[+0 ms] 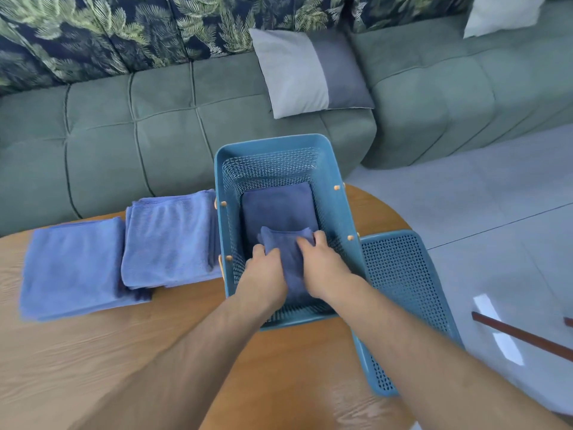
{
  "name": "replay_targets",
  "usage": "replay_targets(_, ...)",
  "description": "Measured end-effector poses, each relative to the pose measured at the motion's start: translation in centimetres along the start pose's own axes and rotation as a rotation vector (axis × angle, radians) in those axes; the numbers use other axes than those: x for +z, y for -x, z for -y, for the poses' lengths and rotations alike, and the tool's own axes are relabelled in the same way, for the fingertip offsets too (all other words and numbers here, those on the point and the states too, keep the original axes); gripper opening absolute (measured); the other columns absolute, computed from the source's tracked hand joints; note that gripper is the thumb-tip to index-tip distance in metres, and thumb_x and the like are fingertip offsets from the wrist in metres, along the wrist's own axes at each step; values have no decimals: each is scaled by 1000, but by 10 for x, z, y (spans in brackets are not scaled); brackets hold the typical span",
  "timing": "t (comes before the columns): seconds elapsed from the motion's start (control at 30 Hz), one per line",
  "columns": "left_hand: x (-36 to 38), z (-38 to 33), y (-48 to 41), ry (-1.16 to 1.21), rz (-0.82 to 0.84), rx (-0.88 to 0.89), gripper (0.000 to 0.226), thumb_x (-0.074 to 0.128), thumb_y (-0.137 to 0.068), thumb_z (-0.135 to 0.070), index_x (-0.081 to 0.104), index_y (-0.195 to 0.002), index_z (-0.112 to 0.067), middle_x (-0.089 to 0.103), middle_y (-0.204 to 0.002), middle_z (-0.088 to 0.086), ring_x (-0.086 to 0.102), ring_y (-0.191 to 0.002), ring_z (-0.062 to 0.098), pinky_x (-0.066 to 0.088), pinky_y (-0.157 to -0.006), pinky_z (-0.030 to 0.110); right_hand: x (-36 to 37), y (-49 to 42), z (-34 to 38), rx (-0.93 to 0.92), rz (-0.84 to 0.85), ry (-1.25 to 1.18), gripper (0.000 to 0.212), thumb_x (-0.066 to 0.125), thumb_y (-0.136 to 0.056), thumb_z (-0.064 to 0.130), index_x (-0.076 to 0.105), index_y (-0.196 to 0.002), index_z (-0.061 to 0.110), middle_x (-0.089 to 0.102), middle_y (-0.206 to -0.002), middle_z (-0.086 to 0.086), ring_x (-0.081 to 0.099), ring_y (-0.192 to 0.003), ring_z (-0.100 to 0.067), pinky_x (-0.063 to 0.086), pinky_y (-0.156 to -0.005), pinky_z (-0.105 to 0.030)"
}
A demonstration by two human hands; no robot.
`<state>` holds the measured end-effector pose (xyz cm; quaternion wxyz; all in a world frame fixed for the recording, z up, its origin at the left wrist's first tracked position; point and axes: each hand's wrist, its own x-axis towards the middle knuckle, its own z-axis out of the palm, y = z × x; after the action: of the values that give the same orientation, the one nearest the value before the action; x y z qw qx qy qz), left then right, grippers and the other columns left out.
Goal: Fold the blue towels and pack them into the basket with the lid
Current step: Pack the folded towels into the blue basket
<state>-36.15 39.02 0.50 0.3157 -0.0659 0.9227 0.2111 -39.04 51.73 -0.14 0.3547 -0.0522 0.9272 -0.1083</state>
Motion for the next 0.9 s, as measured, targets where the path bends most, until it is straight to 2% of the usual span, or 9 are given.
replay_targets(0.2, 25, 2, -14, -123, 18, -161, 39, 52, -95, -8, 44, -133, -7, 26, -146, 17, 49, -119, 35, 41, -100, 38, 19, -19, 1, 67, 46, 82, 61, 55, -95, 8, 30, -150, 16, 23, -148, -15, 48, -124, -37, 47, -97, -44)
replay_targets(0.3, 25, -3, -15, -253, -73, -113, 40, 52, -94, -9, 45, -133, -11, 1, -161, 18, 33, -134, 35, 39, -103, 37, 16, -18, 4, 42, -63, 302, 63, 54, -98, 16, 26, -155, 15, 7, -160, -16, 26, -140, -37, 41, -104, -41)
replay_targets(0.37, 24, -1, -19, -339, -70, -35, 52, 58, -92, -13, 40, -140, -12, -2, -164, 16, 20, -144, 35, 40, -104, 39, 16, -18, 4, -35, -79, 401, 68, 55, -98, 21, 23, -157, 14, 5, -162, -15, 21, -144, -36, 37, -107, -40)
replay_targets(0.47, 28, 8, -29, -311, 128, -7, 85, 66, -89, -14, 16, -157, -13, -9, -165, 13, 12, -151, 33, 34, -115, 44, 15, -21, 0, -16, 116, 410, 79, 59, -96, 24, 12, -160, 18, 9, -162, -13, 33, -141, -33, 37, -107, -40)
replay_targets(0.53, 28, 9, -31, -280, 166, -17, 87, 66, -88, -12, 13, -157, -11, -9, -165, 14, 14, -151, 35, 31, -117, 45, 13, -22, 2, -1, 109, 394, 75, 58, -97, 23, 17, -159, 19, 16, -160, -13, 40, -135, -33, 39, -105, -40)
replay_targets(0.67, 14, -1, -20, -218, -30, 86, 79, 60, -90, -12, 16, -156, -10, -3, -165, 17, 11, -152, 32, 29, -118, 39, -1, -5, 8, -59, -66, 364, 87, 66, -90, 21, 14, -160, 20, 19, -160, -12, 36, -138, -34, 40, -104, -41)
replay_targets(0.77, -11, -2, -1, -168, -323, 206, 77, 67, -85, -10, 31, -153, -11, 11, -165, 15, 24, -147, 31, 44, -103, 39, -17, 12, 15, -89, -270, 347, 87, 64, -93, 23, 9, -161, 21, 16, -163, -10, 37, -137, -29, 41, -100, -39)
replay_targets(0.83, -30, 6, 9, -177, -470, 306, 76, 79, -70, -9, 51, -141, -7, 33, -158, 18, 40, -134, 33, 53, -89, 44, -24, 19, 23, -94, -443, 339, 76, 63, -96, 28, 20, -159, 20, 29, -160, -10, 44, -133, -27, 46, -93, -39)
replay_targets(0.9, -46, 23, 17, -191, -545, 329, 72, 83, -69, -15, 56, -136, -6, 41, -153, 17, 43, -128, 34, 53, -92, 47, -31, 25, 37, -108, -575, 294, 74, 76, -85, 27, 43, -151, 16, 50, -146, -11, 55, -121, -29, 51, -82, -39)
